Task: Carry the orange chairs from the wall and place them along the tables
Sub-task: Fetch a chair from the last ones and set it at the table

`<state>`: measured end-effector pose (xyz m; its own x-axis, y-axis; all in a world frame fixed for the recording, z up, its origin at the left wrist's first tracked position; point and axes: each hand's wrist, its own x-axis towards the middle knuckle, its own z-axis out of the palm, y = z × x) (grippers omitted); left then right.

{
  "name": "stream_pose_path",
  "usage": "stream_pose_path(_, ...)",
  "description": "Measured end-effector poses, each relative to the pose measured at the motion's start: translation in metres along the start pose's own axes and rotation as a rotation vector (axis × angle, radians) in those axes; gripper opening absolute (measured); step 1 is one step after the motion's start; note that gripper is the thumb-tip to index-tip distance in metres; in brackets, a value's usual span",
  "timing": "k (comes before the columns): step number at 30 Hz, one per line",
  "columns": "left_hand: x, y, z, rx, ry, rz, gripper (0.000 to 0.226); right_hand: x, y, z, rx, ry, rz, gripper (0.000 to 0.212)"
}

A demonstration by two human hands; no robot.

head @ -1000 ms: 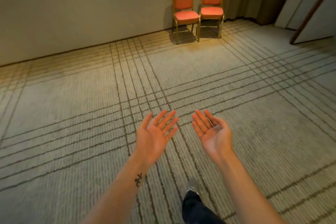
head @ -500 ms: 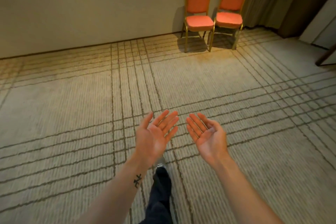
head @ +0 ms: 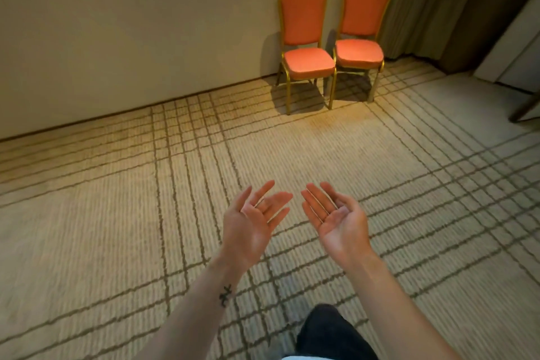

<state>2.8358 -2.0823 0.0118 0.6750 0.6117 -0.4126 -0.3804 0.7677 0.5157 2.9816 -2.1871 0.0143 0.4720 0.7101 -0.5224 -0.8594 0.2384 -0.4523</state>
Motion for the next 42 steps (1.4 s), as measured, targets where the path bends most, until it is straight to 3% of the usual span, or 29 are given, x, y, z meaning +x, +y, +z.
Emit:
stream_pose_path(11, 0.313, 0.118, 0.043, -0.050, 0.105, -0.014, 0.055, 0.325, -0.071, 0.126, 0.012, 0.023, 0.063, 0.031)
stream_pose_path(20, 0.508, 0.271, 0.093, -0.071, 0.064, 0.094, 0.056, 0.524, -0.131, 0.293, -0.108, -0.135, 0.071, 0.034)
stream_pose_path(27, 0.685, 0.387, 0.077, -0.065, 0.043, 0.085, 0.053, 0.700, -0.132, 0.393, -0.147, -0.052, 0.040, 0.040)
stream_pose_path(34, 0.844, 0.518, 0.109, 0.046, -0.021, -0.004, 0.054, 0.839, -0.163, 0.516, -0.123, 0.000, -0.060, 0.040)
stream_pose_path(42, 1.013, 0.602, 0.146, 0.103, -0.066, -0.083, 0.054, 0.987, -0.197, 0.592, -0.005, 0.069, -0.126, 0.037)
